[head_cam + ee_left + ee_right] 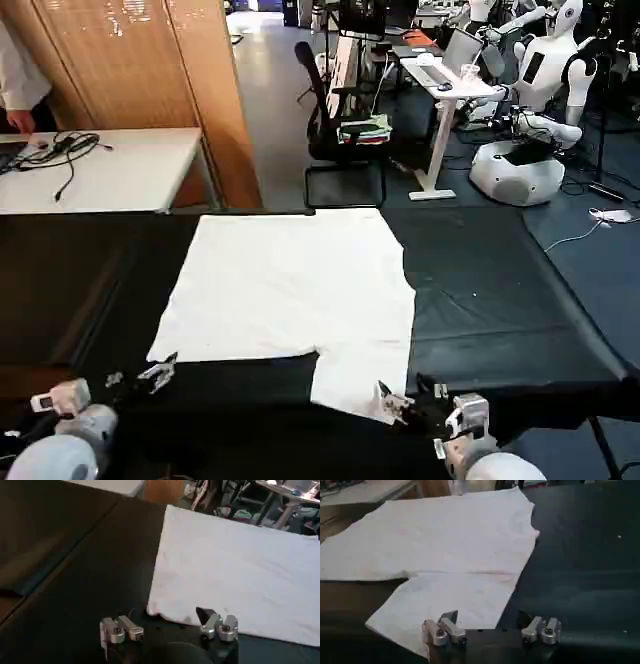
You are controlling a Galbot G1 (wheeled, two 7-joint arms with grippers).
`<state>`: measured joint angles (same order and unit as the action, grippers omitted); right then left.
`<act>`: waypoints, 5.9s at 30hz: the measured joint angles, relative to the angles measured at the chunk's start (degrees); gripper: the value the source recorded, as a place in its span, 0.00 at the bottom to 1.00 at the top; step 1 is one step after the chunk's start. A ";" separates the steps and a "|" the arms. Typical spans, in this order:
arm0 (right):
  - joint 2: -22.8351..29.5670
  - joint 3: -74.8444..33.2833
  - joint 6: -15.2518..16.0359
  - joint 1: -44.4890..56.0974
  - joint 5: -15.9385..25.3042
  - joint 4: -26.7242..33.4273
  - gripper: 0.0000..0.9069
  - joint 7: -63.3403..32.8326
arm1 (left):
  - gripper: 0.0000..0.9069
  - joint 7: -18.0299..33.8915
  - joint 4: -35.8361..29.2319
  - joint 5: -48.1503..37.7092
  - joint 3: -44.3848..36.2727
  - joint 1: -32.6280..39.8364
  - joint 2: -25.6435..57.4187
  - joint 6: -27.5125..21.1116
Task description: Fold and organize the clothes.
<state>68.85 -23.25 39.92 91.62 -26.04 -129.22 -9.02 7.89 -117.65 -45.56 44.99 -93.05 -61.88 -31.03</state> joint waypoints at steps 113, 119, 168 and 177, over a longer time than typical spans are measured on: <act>-7.86 2.57 -10.09 -23.17 -6.14 21.79 0.47 6.88 | 0.26 -1.16 13.53 12.10 -9.91 17.07 -1.26 6.43; -7.39 2.39 -10.52 -22.99 -6.16 22.62 0.05 6.89 | 0.00 -1.27 14.03 11.96 -9.83 16.75 -1.12 6.78; -13.41 -11.33 2.28 2.22 -9.98 -7.06 0.97 -1.56 | 0.97 4.72 -11.57 17.84 -3.69 -8.72 1.53 -6.58; -13.14 -6.38 -2.17 -15.15 -9.82 2.76 0.97 -0.75 | 0.97 4.81 -10.63 13.56 -3.59 1.01 3.62 -1.34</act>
<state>55.71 -29.63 37.75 76.47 -35.86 -126.46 -9.77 12.69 -128.27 -32.00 41.40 -92.04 -58.26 -32.37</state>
